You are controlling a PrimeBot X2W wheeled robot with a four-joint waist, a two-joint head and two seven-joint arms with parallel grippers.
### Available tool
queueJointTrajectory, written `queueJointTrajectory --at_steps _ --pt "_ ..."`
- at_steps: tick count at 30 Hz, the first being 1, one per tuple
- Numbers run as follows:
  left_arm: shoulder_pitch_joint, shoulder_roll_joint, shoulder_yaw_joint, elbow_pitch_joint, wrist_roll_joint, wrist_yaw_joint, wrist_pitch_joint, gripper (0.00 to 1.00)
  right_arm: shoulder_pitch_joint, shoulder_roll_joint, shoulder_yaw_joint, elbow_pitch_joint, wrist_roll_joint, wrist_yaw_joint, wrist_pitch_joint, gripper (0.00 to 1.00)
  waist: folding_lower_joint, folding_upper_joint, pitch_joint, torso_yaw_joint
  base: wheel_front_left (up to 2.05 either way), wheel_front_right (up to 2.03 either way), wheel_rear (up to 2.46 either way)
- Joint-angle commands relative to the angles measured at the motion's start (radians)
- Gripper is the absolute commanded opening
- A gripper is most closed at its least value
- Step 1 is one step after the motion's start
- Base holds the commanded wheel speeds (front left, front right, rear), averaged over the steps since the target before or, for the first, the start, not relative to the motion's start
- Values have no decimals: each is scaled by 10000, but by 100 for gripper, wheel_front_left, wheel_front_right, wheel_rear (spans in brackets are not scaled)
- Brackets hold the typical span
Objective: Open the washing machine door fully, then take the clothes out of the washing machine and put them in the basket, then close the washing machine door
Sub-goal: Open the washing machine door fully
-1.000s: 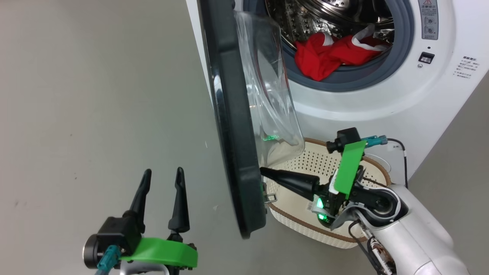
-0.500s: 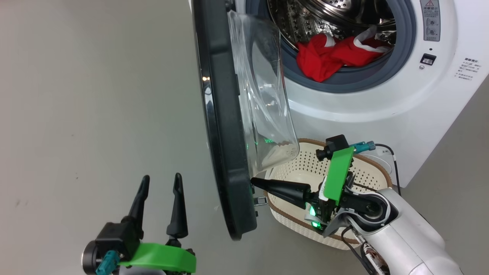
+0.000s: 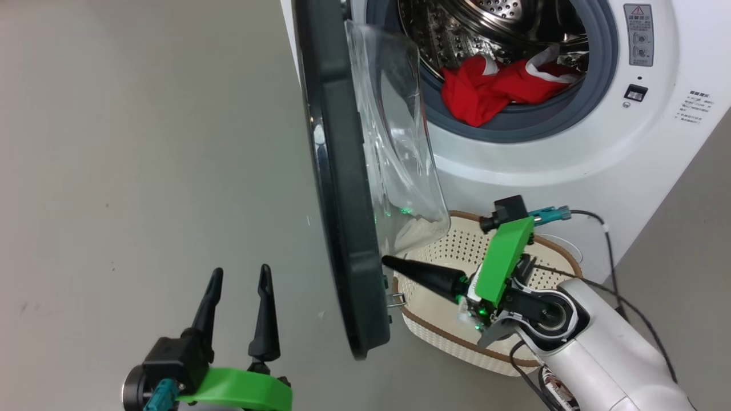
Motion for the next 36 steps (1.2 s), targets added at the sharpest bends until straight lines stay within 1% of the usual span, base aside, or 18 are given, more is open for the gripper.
queueJointTrajectory --at_steps 1,2,7,10,12,16,19,21,23,25,27,28,31,34,36 --pt "-99 150 351 -204 -37 27 -78 100 -272 13 111 -326 -362 52 -339 90 0 -1 -14 -6 0 0 0" --pt "-102 150 340 -203 -28 23 -78 100 -282 -77 137 -358 -682 52 -660 100 0 -1 -27 -10 0 0 0" --pt "-160 150 343 -218 118 -76 -78 100 -287 -518 382 -490 -2465 52 -2475 100 0 -1 -91 -31 0 0 0" --pt "-152 150 349 -233 159 -85 -78 100 -303 -924 808 -290 -4039 52 -3762 100 0 -1 -145 -49 0 0 0" --pt "-152 150 352 -231 193 -112 -78 100 -325 -1069 1040 33 -5088 52 -4688 100 0 -1 -181 -64 0 0 0" --pt "-179 150 376 -233 266 -201 -78 100 -408 -1087 1222 777 -6880 52 -6290 100 0 -1 -228 -94 0 0 0" --pt "-185 150 402 -240 302 -246 -78 100 -472 -936 1045 1424 -8126 52 -7428 100 0 -1 -261 -117 0 0 0" --pt "-175 150 412 -245 310 -258 -78 100 -473 -777 800 1825 -8869 52 -7996 100 0 -1 -288 -133 0 0 0" --pt "-163 150 421 -253 325 -268 -78 100 -446 -625 419 2092 -9621 52 -8342 100 0 -1 -307 -151 0 0 0" --pt "-149 150 431 -273 341 -275 -78 100 -327 -458 -192 2163 -10350 52 -8504 100 0 -1 -324 -166 0 0 0" --pt "-133 150 447 -303 347 -269 -78 100 -121 -306 -1060 1805 -11185 52 -8541 100 0 -1 -329 -184 0 0 0" --pt "-133 150 447 -303 347 -269 -78 100 -121 -306 -1060 1805 -11185 52 -8541 100 0 -1 -329 -184 0 0 0" --pt "-107 150 455 -328 337 -272 -78 100 603 -13 -2358 744 -12635 52 -8548 100 0 -1 -334 -187 0 0 0" --pt "-68 150 438 -360 348 -268 -78 100 1450 238 -3127 -224 -13934 52 -8550 100 0 -1 -332 -174 0 0 0" --pt "-50 150 438 -374 358 -274 -78 100 1919 337 -3455 -708 -14497 52 -8551 100 0 -1 -324 -163 0 0 0"
